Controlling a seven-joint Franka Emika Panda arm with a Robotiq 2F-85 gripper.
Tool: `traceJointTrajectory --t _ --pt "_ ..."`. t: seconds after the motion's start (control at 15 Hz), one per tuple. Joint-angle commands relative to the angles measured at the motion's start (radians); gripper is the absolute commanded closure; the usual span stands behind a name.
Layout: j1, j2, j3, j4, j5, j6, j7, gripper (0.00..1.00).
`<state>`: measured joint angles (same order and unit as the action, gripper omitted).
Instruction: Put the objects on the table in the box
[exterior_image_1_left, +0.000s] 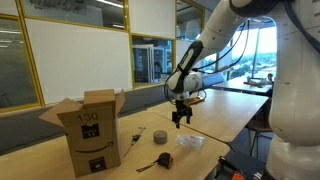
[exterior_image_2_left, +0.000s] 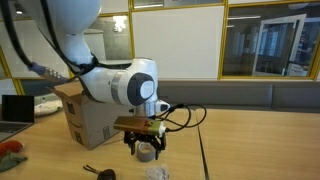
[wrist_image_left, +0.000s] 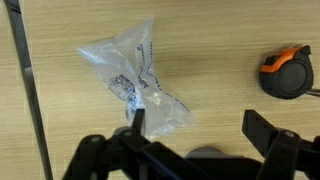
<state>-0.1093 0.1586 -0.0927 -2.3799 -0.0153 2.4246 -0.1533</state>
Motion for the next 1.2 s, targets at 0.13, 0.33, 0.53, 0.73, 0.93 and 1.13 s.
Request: traceJointTrajectory --t 0.13,0.33,0.53,0.73,0.93,1.13 --pt "-0.060 0.093 0.004 0.050 0.034 0.017 -0.178 0.00" --pt "-0.095 0.148 0.010 0.080 0.058 0.010 -0.247 0.00" --pt "-0.133 0.207 0.023 0.121 0.098 0.002 -0.314 0.00" --pt "-0.165 0.272 0.041 0.169 0.126 -0.014 -0.360 0.00" --pt "-0.189 0.321 0.058 0.208 0.133 -0.027 -0.381 0.00" --pt "-0.209 0.355 0.074 0.235 0.134 -0.030 -0.386 0.00"
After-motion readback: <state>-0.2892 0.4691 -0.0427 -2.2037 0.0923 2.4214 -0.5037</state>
